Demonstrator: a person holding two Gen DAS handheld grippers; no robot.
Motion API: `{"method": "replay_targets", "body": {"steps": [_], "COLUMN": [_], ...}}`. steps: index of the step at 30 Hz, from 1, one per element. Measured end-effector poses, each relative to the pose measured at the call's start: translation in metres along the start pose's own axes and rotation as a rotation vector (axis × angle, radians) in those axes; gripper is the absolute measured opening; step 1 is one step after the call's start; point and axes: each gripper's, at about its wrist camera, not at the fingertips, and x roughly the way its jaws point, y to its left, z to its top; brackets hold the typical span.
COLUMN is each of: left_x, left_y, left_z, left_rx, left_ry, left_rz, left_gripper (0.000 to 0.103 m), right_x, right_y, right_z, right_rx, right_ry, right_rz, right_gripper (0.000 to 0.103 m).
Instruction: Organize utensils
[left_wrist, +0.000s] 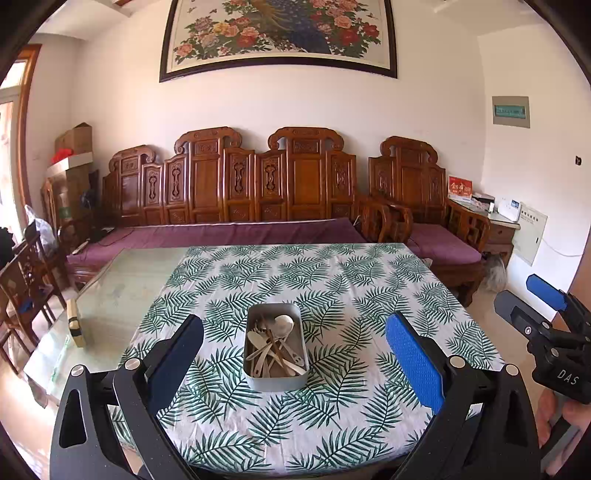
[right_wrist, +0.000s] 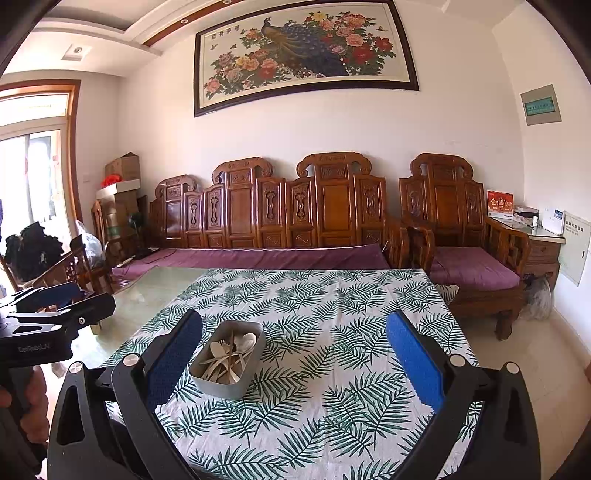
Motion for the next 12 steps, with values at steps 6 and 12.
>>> {"method": "replay_targets", "body": {"steps": [6, 12], "left_x": [-0.0005, -0.0017], "left_y": [0.0002, 0.0003], "left_z": [0.0009, 0.0012], "left_rx": [0.0, -0.002], "left_ry": [-0.002, -0.003], "left_rz": [-0.002, -0.004], "left_gripper": [0.095, 0.095], "right_x": [-0.0002, -0.0001], "right_y": [-0.0002, -0.0004], "right_z": [0.0001, 0.0001], "right_rx": [0.0, 0.001], "right_ry": [-0.002, -0.001], "right_rz": [0.0, 0.001], "right_gripper": [0.1, 0.1]}}
